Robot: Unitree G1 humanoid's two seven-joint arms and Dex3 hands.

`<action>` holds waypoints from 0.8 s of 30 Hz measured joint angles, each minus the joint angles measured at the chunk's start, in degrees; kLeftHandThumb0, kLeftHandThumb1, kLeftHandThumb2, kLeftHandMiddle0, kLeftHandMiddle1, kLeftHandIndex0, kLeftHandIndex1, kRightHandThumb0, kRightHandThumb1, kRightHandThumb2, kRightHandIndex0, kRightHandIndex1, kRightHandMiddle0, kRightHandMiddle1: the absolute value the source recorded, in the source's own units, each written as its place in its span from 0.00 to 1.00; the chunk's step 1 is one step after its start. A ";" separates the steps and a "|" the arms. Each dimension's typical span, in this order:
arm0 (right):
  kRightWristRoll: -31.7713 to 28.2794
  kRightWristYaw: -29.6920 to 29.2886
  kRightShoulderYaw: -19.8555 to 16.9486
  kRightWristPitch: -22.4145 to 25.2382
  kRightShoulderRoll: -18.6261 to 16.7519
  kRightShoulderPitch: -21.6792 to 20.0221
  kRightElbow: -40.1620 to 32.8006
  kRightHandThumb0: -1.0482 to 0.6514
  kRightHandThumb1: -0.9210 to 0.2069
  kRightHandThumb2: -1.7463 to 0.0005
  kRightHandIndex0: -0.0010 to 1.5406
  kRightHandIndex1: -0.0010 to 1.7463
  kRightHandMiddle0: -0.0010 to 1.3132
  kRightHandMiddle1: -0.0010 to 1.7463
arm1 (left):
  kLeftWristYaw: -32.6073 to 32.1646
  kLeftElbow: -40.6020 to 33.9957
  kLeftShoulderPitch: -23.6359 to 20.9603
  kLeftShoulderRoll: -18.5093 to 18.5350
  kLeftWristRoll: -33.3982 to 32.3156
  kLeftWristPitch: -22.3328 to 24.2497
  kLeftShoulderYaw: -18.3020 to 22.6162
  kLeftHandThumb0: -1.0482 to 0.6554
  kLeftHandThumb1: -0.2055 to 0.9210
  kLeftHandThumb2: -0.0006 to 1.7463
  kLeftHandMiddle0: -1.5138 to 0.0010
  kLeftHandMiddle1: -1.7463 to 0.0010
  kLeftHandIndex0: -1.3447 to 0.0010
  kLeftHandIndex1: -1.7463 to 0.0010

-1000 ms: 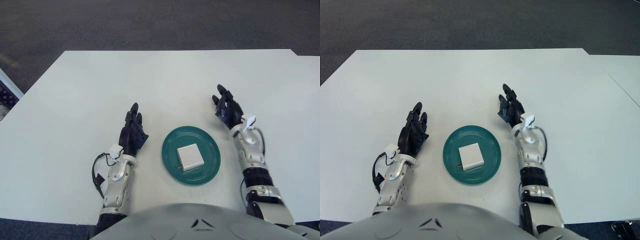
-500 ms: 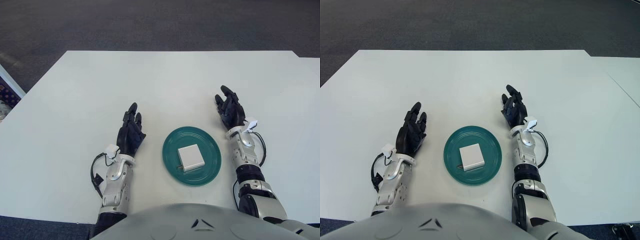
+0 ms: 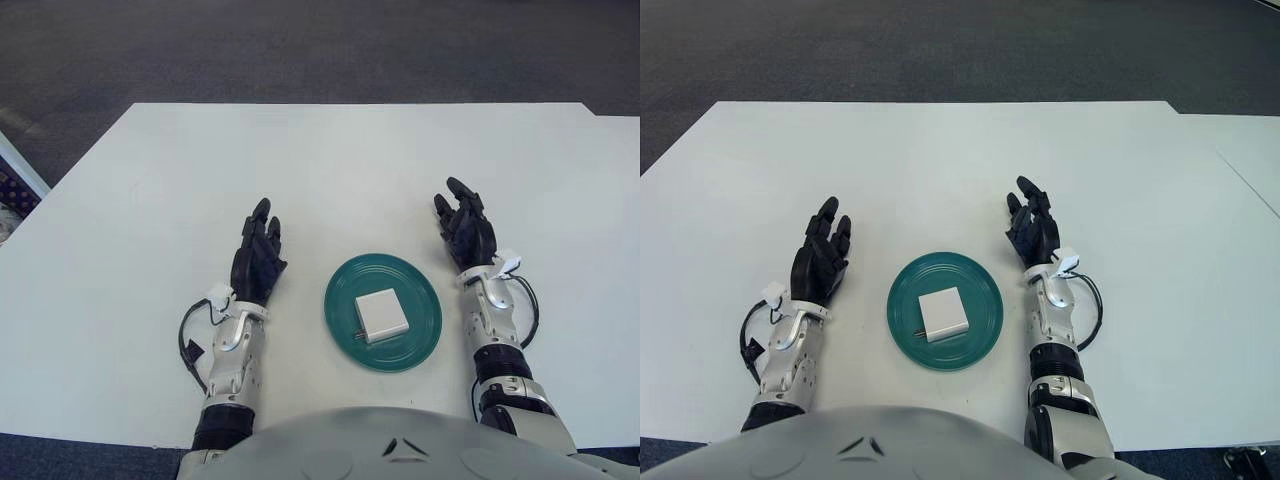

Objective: Put the charger into the plate.

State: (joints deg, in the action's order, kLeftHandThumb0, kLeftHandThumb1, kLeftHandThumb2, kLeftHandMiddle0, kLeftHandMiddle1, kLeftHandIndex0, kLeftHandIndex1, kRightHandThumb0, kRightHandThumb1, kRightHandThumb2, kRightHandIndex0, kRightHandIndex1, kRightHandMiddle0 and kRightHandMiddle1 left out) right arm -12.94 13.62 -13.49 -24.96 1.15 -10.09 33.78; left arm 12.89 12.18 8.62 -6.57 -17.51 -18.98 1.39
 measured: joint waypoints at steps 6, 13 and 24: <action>-0.02 0.03 -0.08 -0.69 0.04 0.03 0.41 0.03 0.00 0.46 0.20 0.02 0.00 0.37 | 2.00 1.40 -0.56 -0.04 -0.95 -1.74 0.48 0.03 1.00 0.56 0.90 1.00 1.00 0.73; -0.02 0.78 0.03 -1.84 0.07 1.55 -1.09 0.05 0.00 0.46 0.23 0.02 0.00 0.41 | 3.00 1.64 -0.57 -0.04 -1.10 -2.89 0.45 0.05 1.00 0.56 0.89 1.00 1.00 0.74; 0.25 0.80 0.27 -2.09 0.17 3.97 -2.97 0.05 0.00 0.48 0.25 0.01 0.00 0.45 | 3.05 1.64 -0.47 -0.06 -0.34 -3.04 0.44 0.05 1.00 0.56 0.88 0.99 1.00 0.74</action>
State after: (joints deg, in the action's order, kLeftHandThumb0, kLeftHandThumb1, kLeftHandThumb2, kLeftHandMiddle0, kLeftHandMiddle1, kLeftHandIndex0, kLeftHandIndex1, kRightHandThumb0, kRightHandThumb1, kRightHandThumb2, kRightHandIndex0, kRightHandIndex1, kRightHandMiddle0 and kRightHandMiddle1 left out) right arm -12.69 14.42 -13.22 -27.05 1.32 -6.12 30.80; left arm 15.94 13.82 8.15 -6.63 -17.84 -22.02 1.83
